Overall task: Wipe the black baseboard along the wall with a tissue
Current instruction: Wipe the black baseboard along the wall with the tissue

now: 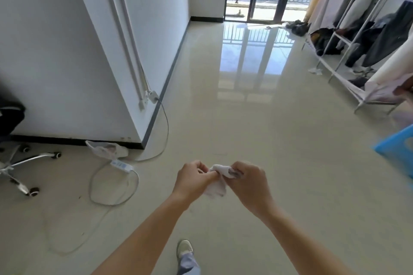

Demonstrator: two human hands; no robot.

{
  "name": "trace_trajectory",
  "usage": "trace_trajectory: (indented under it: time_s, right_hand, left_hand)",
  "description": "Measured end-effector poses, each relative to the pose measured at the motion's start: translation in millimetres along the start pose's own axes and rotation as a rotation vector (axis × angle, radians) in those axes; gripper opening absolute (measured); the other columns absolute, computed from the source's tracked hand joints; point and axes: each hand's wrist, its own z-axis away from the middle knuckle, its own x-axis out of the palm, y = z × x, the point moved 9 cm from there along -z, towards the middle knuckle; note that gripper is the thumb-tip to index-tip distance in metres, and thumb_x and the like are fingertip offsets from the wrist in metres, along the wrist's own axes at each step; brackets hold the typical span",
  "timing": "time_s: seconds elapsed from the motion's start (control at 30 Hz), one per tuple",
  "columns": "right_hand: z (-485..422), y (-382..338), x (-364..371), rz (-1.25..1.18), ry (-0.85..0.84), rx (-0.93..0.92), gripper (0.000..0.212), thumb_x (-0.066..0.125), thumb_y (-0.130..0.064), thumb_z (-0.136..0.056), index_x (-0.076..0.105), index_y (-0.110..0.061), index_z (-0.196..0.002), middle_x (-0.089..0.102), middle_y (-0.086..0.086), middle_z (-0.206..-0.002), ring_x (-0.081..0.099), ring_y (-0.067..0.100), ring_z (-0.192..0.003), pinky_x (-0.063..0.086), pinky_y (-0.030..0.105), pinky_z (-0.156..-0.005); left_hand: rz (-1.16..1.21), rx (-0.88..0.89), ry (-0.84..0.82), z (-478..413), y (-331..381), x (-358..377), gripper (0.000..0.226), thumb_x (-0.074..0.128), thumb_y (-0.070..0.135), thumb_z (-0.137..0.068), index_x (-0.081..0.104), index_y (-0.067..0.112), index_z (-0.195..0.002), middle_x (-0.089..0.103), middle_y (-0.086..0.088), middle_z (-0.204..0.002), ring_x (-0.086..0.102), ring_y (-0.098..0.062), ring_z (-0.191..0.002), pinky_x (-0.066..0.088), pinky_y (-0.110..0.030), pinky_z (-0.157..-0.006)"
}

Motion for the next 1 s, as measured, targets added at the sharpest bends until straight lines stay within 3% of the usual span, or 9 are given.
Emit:
trace_trajectory:
  time_s: [0.1,0.23,0.33,0.47,0.6,0.7,0.8,0.93,1.0]
  right_hand:
    - [-77,1,27,0.124,-0.060,-0.039,0.037,0.066,-0.027,-0.083,0.056,0.000,-0.059,0.040,-0.002,-0.053,0.031,0.019,-0.053,0.029,0.017,-0.049]
    - [-178,4,58,-0.042,-0.202,0.075,0.031,0.057,-0.023,-0.074,0.046,0.001,-0.057,0.029,-0.002,-0.060,0.023,0.014,-0.058,0.022,0.030,-0.054]
    - [-237,-2,78,-0.258,-0.361,0.199,0.027,0.057,-0.025,-0.067,0.046,-0.010,-0.047,0.037,-0.006,-0.054,0.034,0.010,-0.055,0.027,0.025,-0.057]
    - [-311,1,109,-0.425,-0.545,0.240,0.043,0.068,0.007,-0.076,0.056,-0.020,-0.044,0.052,-0.020,-0.054,0.045,-0.004,-0.053,0.037,0.012,-0.056]
    - [-400,25,143,-0.368,-0.576,0.235,0.014,0.076,-0.005,-0.062,0.074,-0.013,-0.072,0.053,-0.010,-0.064,0.047,0.006,-0.065,0.038,0.024,-0.062]
    - [-476,40,169,-0.276,-0.651,0.221,0.046,0.077,-0.024,-0.051,0.069,0.004,-0.087,0.049,-0.002,-0.069,0.043,0.012,-0.069,0.034,0.029,-0.063]
    - [-553,59,197,-0.166,-0.760,0.218,0.026,0.076,-0.023,-0.056,0.071,-0.014,-0.079,0.050,-0.007,-0.065,0.045,0.010,-0.063,0.036,0.027,-0.060]
    - [-657,63,231,0.068,-0.830,0.092,0.013,0.064,-0.019,-0.063,0.060,-0.008,-0.066,0.044,-0.003,-0.062,0.038,0.012,-0.058,0.031,0.028,-0.057]
    - [-698,60,255,0.166,-0.885,0.048,0.024,0.063,-0.011,-0.070,0.046,-0.016,-0.054,0.038,-0.006,-0.056,0.033,0.011,-0.053,0.027,0.027,-0.051]
  left_hand:
    - [0.253,-0.113,-0.131,-74,15,-3,0.016,0.065,0.022,-0.080,0.055,0.010,-0.084,0.066,-0.011,-0.080,0.064,-0.022,-0.070,0.056,-0.032,-0.067]
    - [0.465,-0.207,-0.197,-167,43,-30,0.010,0.048,0.011,-0.088,0.057,0.006,-0.091,0.070,-0.016,-0.079,0.068,-0.027,-0.070,0.056,-0.038,-0.075]
    - [0.477,-0.174,-0.269,-227,66,-46,0.029,0.063,0.012,-0.076,0.055,0.006,-0.103,0.072,-0.013,-0.085,0.070,-0.025,-0.076,0.055,-0.039,-0.081]
    - [0.339,-0.131,-0.273,-303,89,-61,0.043,0.075,0.010,-0.075,0.052,0.007,-0.112,0.072,-0.014,-0.087,0.070,-0.024,-0.082,0.055,-0.034,-0.079]
    - [0.105,-0.032,-0.147,-398,104,-82,0.045,0.080,0.026,-0.067,0.061,0.016,-0.106,0.052,0.001,-0.072,0.055,-0.013,-0.069,0.049,-0.027,-0.068]
    - [0.073,-0.044,-0.151,-470,114,-87,0.043,0.080,0.032,-0.062,0.065,0.023,-0.102,0.063,-0.003,-0.094,0.061,-0.012,-0.087,0.046,-0.015,-0.070]
    - [0.105,-0.089,-0.145,-541,121,-89,0.024,0.077,0.022,-0.074,0.068,0.013,-0.094,0.068,-0.001,-0.091,0.062,-0.007,-0.083,0.045,-0.007,-0.064]
    - [0.145,-0.144,-0.074,-622,127,-111,0.024,0.079,0.024,-0.072,0.069,0.011,-0.089,0.072,-0.005,-0.090,0.065,-0.012,-0.085,0.049,-0.025,-0.083]
    - [0.172,-0.191,-0.026,-652,124,-129,0.018,0.074,0.017,-0.076,0.069,0.013,-0.093,0.072,-0.004,-0.095,0.066,-0.013,-0.091,0.049,-0.022,-0.083]
